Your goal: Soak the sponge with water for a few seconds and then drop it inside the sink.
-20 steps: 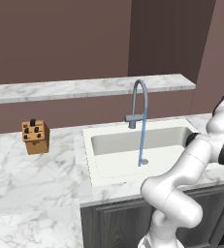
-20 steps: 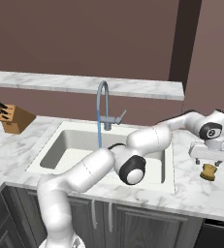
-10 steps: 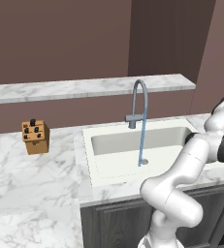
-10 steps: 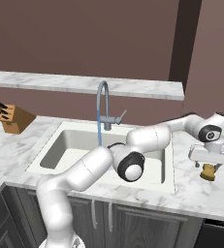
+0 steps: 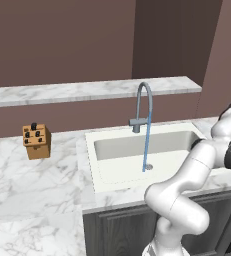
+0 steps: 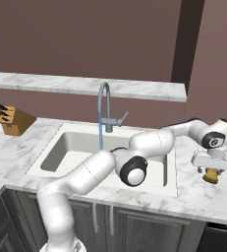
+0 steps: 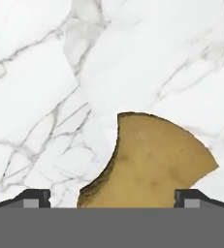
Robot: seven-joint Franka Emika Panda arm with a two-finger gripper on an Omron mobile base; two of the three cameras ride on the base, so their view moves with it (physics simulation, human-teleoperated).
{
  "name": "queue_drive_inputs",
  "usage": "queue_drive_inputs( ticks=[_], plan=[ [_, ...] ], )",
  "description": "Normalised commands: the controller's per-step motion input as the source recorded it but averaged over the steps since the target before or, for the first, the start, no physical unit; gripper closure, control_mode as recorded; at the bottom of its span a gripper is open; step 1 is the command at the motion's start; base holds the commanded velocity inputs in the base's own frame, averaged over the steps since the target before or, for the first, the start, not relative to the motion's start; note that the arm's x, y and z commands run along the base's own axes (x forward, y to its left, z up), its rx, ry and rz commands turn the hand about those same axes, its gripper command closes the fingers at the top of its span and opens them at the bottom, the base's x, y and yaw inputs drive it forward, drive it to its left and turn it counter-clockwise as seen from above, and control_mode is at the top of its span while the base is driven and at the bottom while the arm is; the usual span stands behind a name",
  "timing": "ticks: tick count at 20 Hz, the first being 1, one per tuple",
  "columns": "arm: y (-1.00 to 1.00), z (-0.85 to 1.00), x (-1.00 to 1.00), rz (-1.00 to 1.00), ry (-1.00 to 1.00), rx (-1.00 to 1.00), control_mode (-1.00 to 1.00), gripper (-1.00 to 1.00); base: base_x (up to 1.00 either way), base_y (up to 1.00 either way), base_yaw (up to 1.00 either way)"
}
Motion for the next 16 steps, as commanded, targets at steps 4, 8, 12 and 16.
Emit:
queue_drive_inputs(
  ticks=[4,8,12,16],
  plan=[
    [-0.25,0.0,0.16,-0.03,0.0,0.16,-1.0,-1.0,0.0,0.0,0.0],
    [-0.24,0.0,0.06,-0.02,0.0,0.08,-1.0,-1.0,0.0,0.0,0.0],
    [-0.24,0.0,0.03,-0.02,0.0,0.07,-1.0,-1.0,0.0,0.0,0.0],
    [-0.24,0.0,0.0,-0.02,0.02,0.04,-1.0,-1.0,0.0,0.0,0.0]
  ],
)
